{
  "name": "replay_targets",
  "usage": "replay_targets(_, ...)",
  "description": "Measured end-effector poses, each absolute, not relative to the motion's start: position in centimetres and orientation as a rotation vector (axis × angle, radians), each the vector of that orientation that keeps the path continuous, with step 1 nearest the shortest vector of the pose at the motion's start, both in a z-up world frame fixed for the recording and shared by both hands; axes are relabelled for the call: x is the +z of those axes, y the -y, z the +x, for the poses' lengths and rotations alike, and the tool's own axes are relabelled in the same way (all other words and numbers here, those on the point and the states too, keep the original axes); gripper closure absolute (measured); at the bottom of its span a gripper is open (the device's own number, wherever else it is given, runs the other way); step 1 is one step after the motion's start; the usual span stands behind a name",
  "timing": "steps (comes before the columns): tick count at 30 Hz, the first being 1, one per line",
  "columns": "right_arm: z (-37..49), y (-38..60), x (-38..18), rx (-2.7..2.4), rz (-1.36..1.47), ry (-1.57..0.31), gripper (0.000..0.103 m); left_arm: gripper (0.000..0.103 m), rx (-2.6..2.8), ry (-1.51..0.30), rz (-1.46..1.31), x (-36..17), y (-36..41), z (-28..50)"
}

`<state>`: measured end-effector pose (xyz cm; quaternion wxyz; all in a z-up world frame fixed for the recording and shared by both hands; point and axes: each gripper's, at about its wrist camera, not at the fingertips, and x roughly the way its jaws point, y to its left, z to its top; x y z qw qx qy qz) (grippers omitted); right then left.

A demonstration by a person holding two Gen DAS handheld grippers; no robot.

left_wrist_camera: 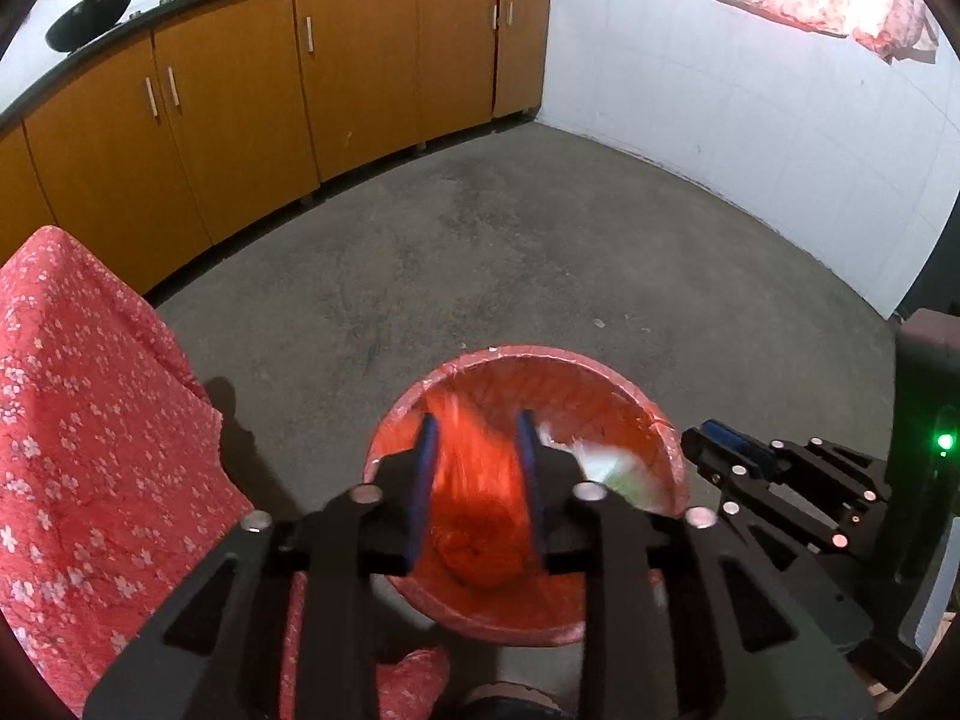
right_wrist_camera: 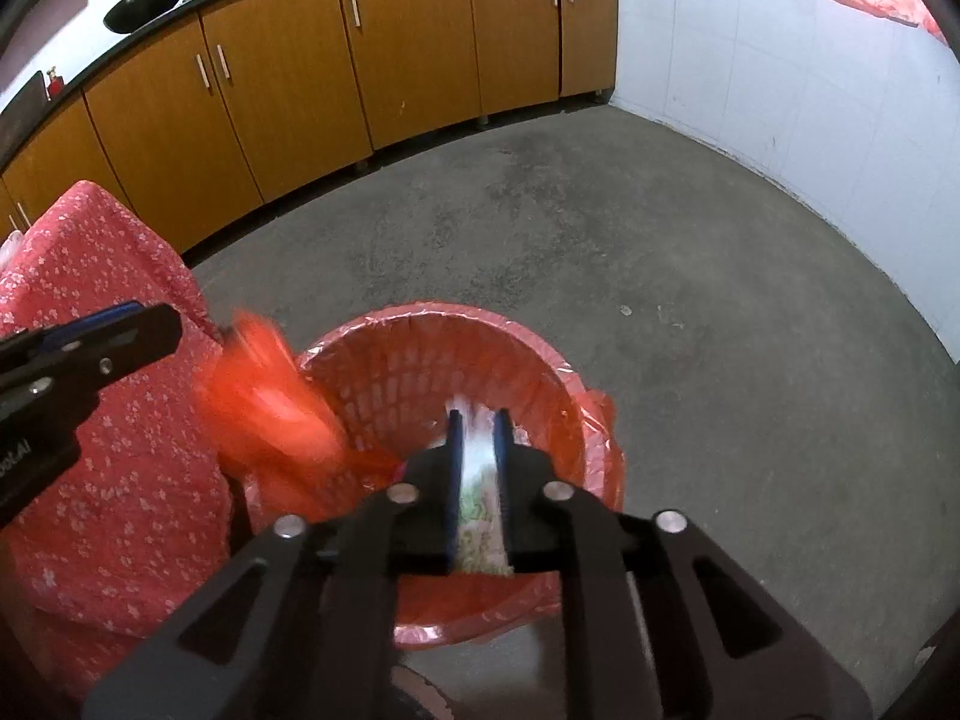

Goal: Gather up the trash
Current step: 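Carry both bags to the red bin and release them inside, then return both grippers to the table and grasp white paper with the right gripper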

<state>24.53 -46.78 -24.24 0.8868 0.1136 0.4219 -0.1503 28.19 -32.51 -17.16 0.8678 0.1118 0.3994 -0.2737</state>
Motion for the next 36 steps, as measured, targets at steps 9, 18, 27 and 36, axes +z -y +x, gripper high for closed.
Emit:
replay_targets(9,24.0,46.4,-22.4,-0.306,0.231,-0.844,0.085,0.071,-0.537,-0.804,0.142,-14.3,29.8,28.1)
replay_targets(18,25.8,40.9,-15.8,-0.167,0.196,-0.732,0.081,0.067,-0.389,-0.686,0.014,-8.6,20.3,27.7)
replay_targets(27,29.4,29.4,-9.4,0.085,0.141,-0.660,0.079,0.061,-0.130,-0.591,0.007,-5.8,6.4,25.8)
replay_targets(36,32.6,15.2,-5.9,0.327,0.104,-0.632,0.071,0.057,0.144,-0.565,-0.011,-5.4,-7.5,24.2)
